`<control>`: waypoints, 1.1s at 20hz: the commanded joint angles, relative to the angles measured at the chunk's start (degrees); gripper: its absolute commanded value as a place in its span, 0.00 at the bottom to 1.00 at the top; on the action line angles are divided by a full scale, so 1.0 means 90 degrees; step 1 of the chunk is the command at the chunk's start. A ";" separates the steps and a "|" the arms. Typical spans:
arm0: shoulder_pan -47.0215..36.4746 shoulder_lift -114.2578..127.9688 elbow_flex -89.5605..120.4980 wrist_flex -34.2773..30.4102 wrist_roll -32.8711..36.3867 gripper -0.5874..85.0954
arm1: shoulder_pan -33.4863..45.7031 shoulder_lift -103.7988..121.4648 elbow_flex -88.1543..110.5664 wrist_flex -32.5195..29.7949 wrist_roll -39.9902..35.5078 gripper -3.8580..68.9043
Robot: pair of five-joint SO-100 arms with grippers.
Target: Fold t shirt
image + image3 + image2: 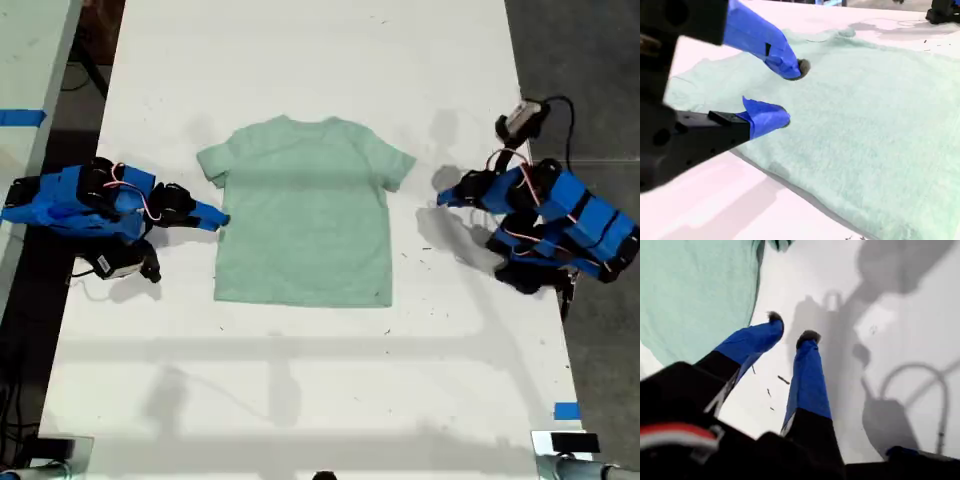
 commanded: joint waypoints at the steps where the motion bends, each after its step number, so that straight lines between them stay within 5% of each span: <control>1: -0.0127 0.0068 0.0029 0.0000 -0.0166 0.14 | 0.0859 -0.3193 -0.2500 -0.0498 -0.1055 0.27; 6: -0.0127 0.0068 0.0029 0.0000 -0.0166 0.14 | 0.1514 -0.6514 -0.5010 -0.1250 -0.1611 0.29; 10: -0.0127 0.0068 0.0029 0.0000 -0.0166 0.14 | 0.1348 -0.7539 -0.5146 -0.2334 -0.1904 0.29; 17: -0.0127 0.0068 0.0029 0.0000 -0.0166 0.14 | 0.1191 -0.8779 -0.4922 -0.2871 -0.1514 0.31; 19: -0.0127 0.0068 0.0029 0.0000 -0.0166 0.14 | 0.1201 -0.9199 -0.5098 -0.2686 -0.1523 0.05; 22: -0.0127 0.0068 0.0029 0.0000 -0.0156 0.14 | 0.1152 -0.8506 -0.5010 -0.2510 -0.1641 0.05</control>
